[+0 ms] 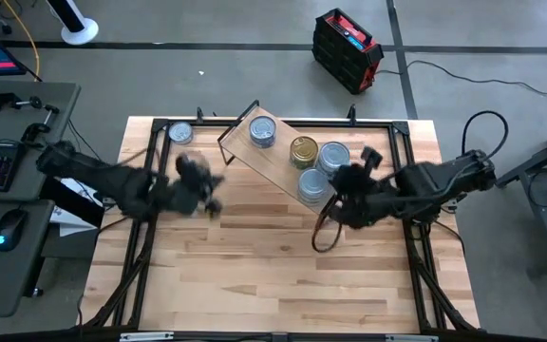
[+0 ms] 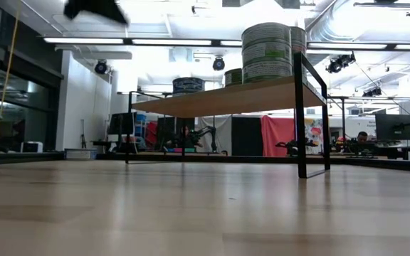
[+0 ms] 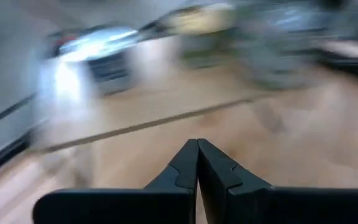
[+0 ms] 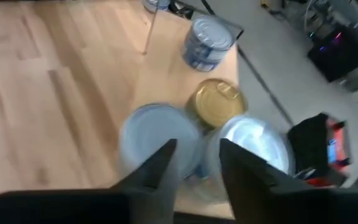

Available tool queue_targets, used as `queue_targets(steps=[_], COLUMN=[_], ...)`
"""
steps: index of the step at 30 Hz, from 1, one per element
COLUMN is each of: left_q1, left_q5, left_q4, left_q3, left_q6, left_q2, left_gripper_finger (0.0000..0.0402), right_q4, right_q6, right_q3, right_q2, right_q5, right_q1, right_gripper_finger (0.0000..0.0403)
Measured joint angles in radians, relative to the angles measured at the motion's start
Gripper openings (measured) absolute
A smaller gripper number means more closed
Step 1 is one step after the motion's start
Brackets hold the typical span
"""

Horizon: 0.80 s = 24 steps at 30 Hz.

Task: Stack canned seafood by type on shelf
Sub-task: Stack the blue tuna can on top of the other blue tuna cans on the shelf

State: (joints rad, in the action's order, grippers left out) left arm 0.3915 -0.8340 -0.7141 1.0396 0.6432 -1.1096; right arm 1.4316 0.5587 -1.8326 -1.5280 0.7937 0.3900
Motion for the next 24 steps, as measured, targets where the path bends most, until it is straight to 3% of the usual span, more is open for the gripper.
queue_targets(steps=[5,9,13,18,22,24], left_q1=[-0.341,-0.609,-0.841,-1.102,-1.242,-1.255], left_q5=[0.118,0.235,0.212,0.203,0.258,0.256], left_q4=[-0.061,-0.012,0.045,0.185,0.190,0.196], left_q3=[-0.157,-0.284,-0.301,-0.304,-0.306,-0.307], left_q6=[0.126,0.200,0.139,0.111,0.126,0.124], left_q2=[0.068,0.065,0.063,0.017,-0.090,-0.143], left_gripper_finger=[0.0000,0.0000,0.0000,0.0000,0.0000,0.0000], right_q4=[-0.018,-0.167,-0.432,-0.720,-0.785,-0.785], right_q6=[0.271,0.550,0.719,0.744,0.720,0.696], right_q3=[0.135,0.302,0.436,0.520,0.523,0.511], right_q2=[0.000,-0.002,-0.003,-0.005,-0.005,-0.005], right_q5=[-0.015,-0.025,-0.029,-0.020,-0.008,0.014], right_q1=[0.131,0.261,0.358,0.394,0.389,0.389], right_gripper_finger=[0.0015,0.0013,0.0003,0.0001,0.0001,0.0000])
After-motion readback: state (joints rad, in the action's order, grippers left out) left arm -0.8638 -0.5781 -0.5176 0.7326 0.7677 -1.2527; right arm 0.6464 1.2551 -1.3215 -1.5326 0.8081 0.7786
